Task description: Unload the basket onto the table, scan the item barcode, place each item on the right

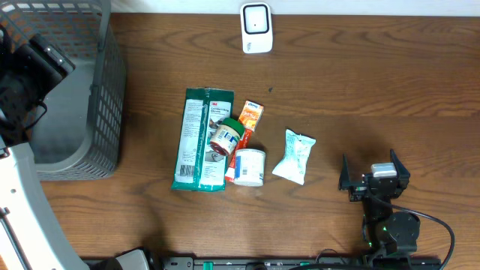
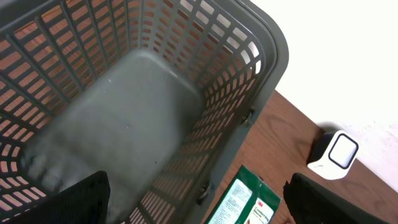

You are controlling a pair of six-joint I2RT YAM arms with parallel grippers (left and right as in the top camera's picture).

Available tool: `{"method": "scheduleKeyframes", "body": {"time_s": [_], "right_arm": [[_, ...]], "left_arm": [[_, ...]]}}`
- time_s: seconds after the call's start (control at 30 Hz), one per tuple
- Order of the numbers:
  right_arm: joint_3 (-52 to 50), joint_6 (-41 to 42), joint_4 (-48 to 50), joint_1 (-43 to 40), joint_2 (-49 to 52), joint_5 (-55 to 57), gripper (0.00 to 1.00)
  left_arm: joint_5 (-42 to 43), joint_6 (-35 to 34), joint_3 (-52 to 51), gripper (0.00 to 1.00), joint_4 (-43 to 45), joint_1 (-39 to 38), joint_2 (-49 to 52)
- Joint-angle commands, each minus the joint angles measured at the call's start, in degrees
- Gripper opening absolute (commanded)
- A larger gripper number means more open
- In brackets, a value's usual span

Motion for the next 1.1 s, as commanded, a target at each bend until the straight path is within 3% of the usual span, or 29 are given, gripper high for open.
{"method": "scheduleKeyframes", "body": {"time_s": [0.0,0.83,1.07], "right_arm": [[-0.1,-0.6,-0.2,-0.3,-0.1,0.5,0.99],[0.0,-0.3,0.0,-0.3,-0.1,-3.5,0.99],[0.4,11.9,0.5,-0.3,-0.1,-6.6,0.99]], "left_arm": [[-0.1,-0.5,0.1,0.88,-0.2,0.2,0.0],[-0.1,-0.5,0.1,0.88,-0.2,0.2,0.0],[-0.1,-0.5,0.1,0.88,-0.2,0.2,0.0]]}}
